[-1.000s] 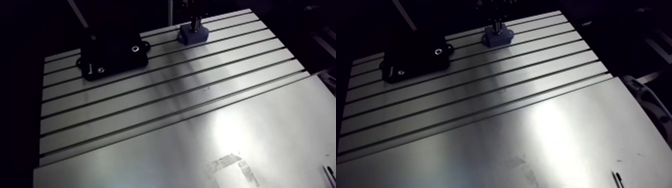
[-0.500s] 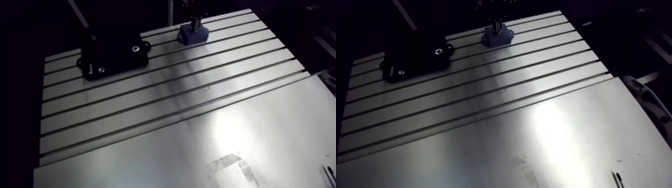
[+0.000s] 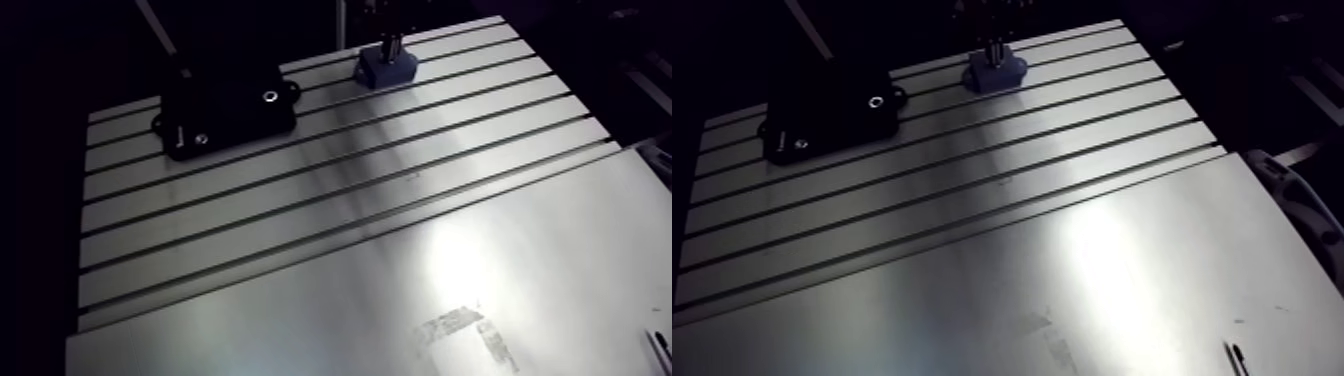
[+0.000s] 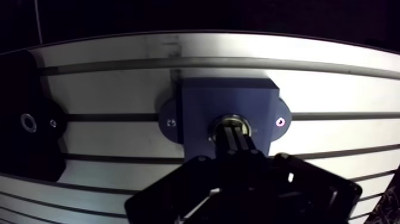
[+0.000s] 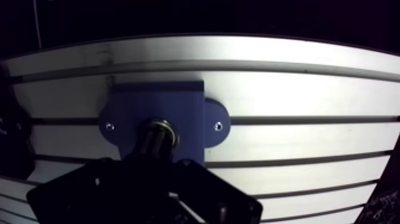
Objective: Pick up the bearing and press it into the housing until flush.
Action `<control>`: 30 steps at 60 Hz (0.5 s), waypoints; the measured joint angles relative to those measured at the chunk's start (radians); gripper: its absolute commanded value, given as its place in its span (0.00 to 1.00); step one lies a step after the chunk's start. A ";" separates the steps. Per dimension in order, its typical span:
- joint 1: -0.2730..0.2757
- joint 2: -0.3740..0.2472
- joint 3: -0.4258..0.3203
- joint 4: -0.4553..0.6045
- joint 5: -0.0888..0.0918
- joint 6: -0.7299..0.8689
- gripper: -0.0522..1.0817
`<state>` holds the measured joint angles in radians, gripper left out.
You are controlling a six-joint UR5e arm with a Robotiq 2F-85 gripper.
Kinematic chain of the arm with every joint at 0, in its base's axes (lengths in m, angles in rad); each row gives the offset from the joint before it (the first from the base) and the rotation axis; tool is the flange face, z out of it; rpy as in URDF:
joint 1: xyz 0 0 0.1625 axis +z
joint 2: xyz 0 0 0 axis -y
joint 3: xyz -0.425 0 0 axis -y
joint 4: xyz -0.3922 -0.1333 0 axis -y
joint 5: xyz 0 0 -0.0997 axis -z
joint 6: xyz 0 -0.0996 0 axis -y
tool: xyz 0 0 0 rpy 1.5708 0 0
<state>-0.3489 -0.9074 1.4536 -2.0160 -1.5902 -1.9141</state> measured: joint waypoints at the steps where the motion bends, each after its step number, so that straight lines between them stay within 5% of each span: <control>1: 0.000 0.000 0.000 -0.002 0.000 0.000 1.00; 30: -0.001 0.001 0.001 -0.016 0.000 -0.001 1.00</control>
<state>-0.3498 -0.9064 1.4546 -2.0317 -1.5900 -1.9152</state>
